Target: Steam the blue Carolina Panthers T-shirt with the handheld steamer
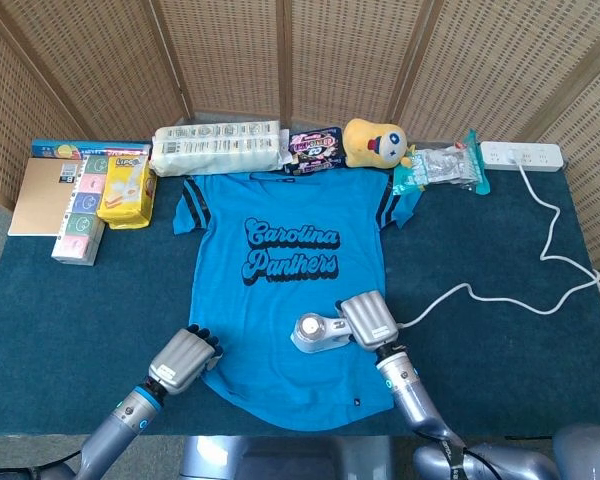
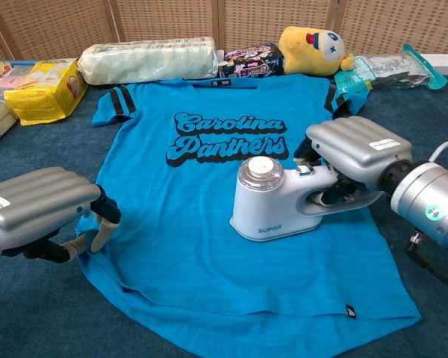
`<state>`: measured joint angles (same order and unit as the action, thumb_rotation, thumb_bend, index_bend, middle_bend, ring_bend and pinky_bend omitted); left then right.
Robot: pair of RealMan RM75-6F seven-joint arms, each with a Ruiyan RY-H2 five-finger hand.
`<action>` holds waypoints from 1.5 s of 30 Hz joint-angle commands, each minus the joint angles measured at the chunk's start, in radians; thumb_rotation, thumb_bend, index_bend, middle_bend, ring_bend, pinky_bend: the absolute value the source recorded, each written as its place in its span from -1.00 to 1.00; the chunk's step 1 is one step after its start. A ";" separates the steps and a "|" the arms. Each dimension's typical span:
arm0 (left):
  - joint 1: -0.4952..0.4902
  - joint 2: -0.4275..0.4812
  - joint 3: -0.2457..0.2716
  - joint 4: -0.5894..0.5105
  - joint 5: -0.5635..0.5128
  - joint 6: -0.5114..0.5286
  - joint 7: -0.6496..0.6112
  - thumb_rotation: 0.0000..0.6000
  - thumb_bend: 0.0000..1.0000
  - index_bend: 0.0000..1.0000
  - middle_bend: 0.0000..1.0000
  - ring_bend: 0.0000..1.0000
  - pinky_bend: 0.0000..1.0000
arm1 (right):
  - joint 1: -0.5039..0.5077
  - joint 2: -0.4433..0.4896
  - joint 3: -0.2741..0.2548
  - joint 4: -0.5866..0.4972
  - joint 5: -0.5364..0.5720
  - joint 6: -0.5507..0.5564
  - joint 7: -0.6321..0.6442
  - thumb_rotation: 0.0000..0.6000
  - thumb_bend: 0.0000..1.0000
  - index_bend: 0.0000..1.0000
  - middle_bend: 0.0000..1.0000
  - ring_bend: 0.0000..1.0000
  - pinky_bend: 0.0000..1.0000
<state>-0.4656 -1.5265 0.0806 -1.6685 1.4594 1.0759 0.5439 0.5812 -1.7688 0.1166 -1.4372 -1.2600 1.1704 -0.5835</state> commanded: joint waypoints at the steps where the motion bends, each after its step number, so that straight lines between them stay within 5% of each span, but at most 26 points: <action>1: 0.001 0.000 0.001 -0.001 0.001 0.001 0.001 1.00 0.11 0.28 0.04 -0.21 -0.25 | -0.001 0.001 0.004 0.001 0.006 0.000 -0.005 1.00 -0.33 0.43 0.47 0.52 0.44; 18: -0.003 -0.004 -0.005 0.001 -0.005 -0.007 0.006 1.00 0.11 0.28 0.04 -0.21 -0.25 | 0.017 -0.014 0.084 0.203 0.055 -0.009 0.035 1.00 -0.34 0.43 0.47 0.51 0.43; 45: 0.004 0.002 0.003 0.010 0.004 -0.001 -0.010 1.00 0.11 0.28 0.04 -0.21 -0.25 | 0.079 -0.126 0.090 0.194 0.051 -0.039 -0.004 1.00 -0.34 0.43 0.47 0.51 0.42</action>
<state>-0.4612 -1.5242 0.0835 -1.6583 1.4632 1.0746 0.5342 0.6598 -1.8948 0.2070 -1.2428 -1.2083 1.1308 -0.5869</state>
